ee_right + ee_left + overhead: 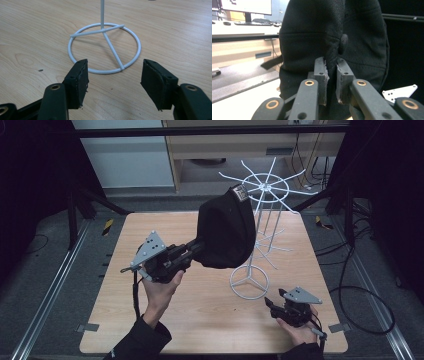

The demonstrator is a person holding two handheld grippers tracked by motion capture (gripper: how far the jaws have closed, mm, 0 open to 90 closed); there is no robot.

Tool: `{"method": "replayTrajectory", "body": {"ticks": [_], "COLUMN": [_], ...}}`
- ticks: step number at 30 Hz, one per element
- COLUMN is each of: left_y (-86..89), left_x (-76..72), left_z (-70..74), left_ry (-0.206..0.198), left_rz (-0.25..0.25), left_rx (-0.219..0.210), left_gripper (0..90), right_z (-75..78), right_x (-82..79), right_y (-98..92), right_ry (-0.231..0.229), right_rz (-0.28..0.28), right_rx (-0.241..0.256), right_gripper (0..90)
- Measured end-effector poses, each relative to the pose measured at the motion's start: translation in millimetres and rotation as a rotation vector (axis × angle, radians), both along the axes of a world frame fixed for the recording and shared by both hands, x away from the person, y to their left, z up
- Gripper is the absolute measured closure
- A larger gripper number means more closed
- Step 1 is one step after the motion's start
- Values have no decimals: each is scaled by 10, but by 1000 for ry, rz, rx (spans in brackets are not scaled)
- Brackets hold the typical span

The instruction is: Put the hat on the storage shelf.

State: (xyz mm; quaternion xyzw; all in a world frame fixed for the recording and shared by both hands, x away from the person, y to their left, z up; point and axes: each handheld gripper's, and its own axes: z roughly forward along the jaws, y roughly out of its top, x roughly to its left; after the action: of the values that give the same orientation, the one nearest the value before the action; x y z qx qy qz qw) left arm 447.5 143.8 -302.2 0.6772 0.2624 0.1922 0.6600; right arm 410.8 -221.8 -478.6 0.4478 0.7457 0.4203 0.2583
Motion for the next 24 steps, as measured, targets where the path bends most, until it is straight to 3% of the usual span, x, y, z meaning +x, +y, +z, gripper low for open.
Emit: {"method": "replayTrajectory", "body": {"ticks": [8,15,24], "left_y": [-22,64,436], "left_x": [23,-14,-154], "left_z": [-53,-77,-208], "left_ry": [8,6,18], "left_rz": [11,29,93], "left_rx": [26,33,74], "left_gripper": [731,555,448], "right_z": [-4,-4,-5], "right_x": [2,2,1], "right_y": [2,0,0], "right_ry": [1,0,0], "right_rz": [1,0,-2], "right_rx": [-1,0,-1], "right_gripper": [384,382,377]}}
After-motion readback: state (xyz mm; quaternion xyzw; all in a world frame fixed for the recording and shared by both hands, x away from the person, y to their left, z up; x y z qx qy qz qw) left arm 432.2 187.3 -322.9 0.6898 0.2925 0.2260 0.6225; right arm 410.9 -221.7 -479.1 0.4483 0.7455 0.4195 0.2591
